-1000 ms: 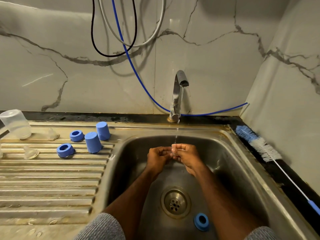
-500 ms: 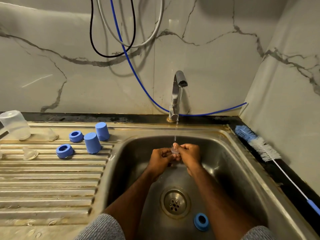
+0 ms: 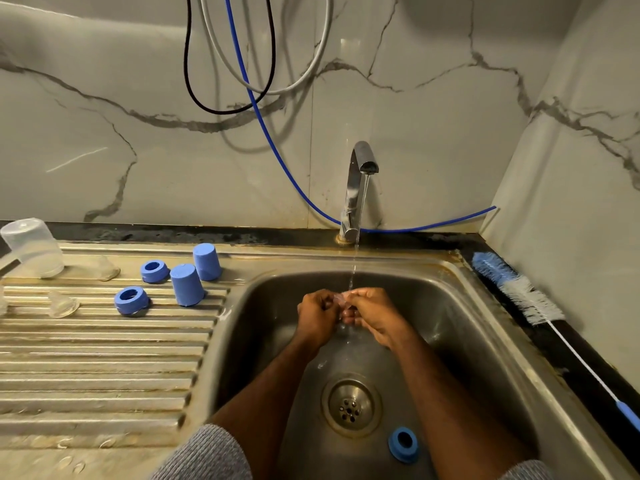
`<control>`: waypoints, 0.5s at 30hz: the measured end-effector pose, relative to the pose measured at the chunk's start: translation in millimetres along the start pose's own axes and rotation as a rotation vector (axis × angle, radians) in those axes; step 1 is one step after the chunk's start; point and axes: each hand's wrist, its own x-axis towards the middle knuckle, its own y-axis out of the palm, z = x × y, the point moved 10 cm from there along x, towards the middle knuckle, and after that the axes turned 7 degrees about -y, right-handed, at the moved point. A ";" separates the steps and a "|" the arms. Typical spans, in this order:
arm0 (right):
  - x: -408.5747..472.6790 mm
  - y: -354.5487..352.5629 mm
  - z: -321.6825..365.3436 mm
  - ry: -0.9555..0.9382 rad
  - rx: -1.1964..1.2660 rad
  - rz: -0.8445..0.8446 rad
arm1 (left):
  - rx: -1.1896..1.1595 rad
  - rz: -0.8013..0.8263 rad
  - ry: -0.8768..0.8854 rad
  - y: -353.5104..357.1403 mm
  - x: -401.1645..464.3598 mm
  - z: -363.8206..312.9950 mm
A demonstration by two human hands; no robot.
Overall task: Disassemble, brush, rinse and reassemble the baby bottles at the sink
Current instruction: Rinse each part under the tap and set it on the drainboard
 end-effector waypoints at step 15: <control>5.9 -19.7 -24.5 0.094 0.144 -0.189 | -0.001 0.132 -0.089 5.0 -12.0 2.3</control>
